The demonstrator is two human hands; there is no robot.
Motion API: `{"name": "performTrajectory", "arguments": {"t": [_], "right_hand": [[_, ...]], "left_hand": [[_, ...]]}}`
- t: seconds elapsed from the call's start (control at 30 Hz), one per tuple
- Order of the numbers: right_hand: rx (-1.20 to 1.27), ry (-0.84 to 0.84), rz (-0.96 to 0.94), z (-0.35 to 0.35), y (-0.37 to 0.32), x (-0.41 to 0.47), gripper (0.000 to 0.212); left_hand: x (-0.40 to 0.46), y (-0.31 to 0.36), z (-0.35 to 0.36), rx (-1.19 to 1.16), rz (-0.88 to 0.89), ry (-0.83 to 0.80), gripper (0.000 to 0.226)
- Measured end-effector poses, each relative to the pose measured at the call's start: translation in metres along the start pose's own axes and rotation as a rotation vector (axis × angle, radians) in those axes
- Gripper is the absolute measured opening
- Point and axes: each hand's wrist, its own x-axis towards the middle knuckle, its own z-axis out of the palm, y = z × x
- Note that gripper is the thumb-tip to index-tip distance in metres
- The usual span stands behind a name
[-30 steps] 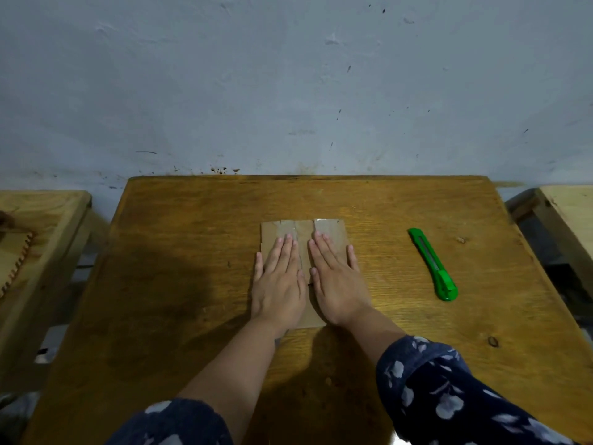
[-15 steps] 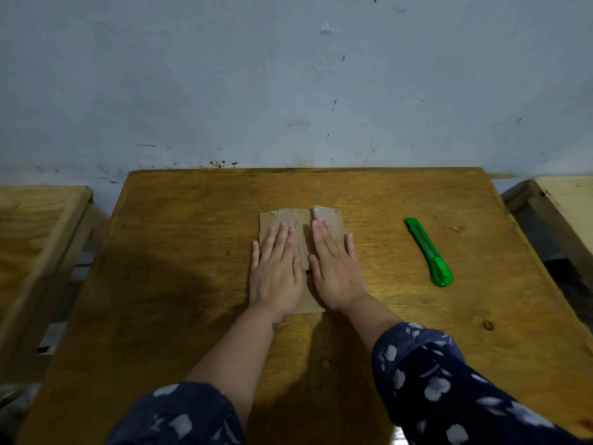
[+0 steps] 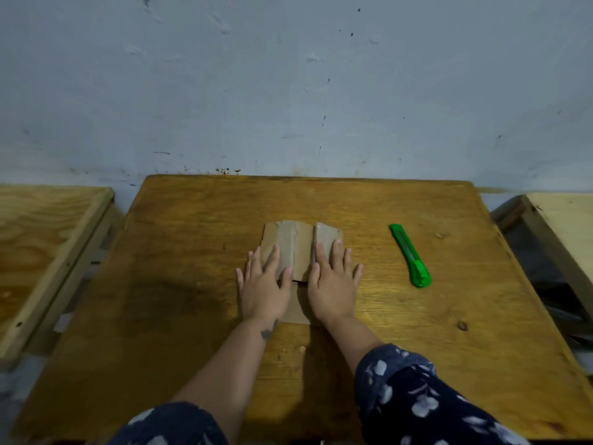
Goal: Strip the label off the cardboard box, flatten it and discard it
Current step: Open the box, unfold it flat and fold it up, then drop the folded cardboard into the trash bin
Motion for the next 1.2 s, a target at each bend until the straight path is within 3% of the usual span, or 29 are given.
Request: {"name": "performTrajectory", "arguments": {"t": [0.2,0.37,0.53,0.9,1.2], "right_hand": [[0.280,0.088,-0.049,-0.014,0.016,-0.038,0.049],[0.665,0.183,0.206,-0.051,0.031,-0.104,0.048],[0.655,0.211,0.294,-0.078,0.070,-0.187,0.042],[0.543,0.348,0.596,-0.089,0.240,-0.349,0.046],[0.633,0.180,0.892,-0.023,0.388,-0.436,0.052]], "left_hand": [[-0.059,0.022,-0.008,-0.248,-0.040,0.081,0.056],[-0.120,0.026,-0.012,-0.340,0.056,0.123,0.055],[-0.200,0.039,0.012,-0.409,0.142,0.059,0.054],[-0.345,0.141,0.118,-0.358,0.391,-0.266,0.054],[-0.426,0.148,0.271,-0.259,0.275,-0.639,0.056]]}}
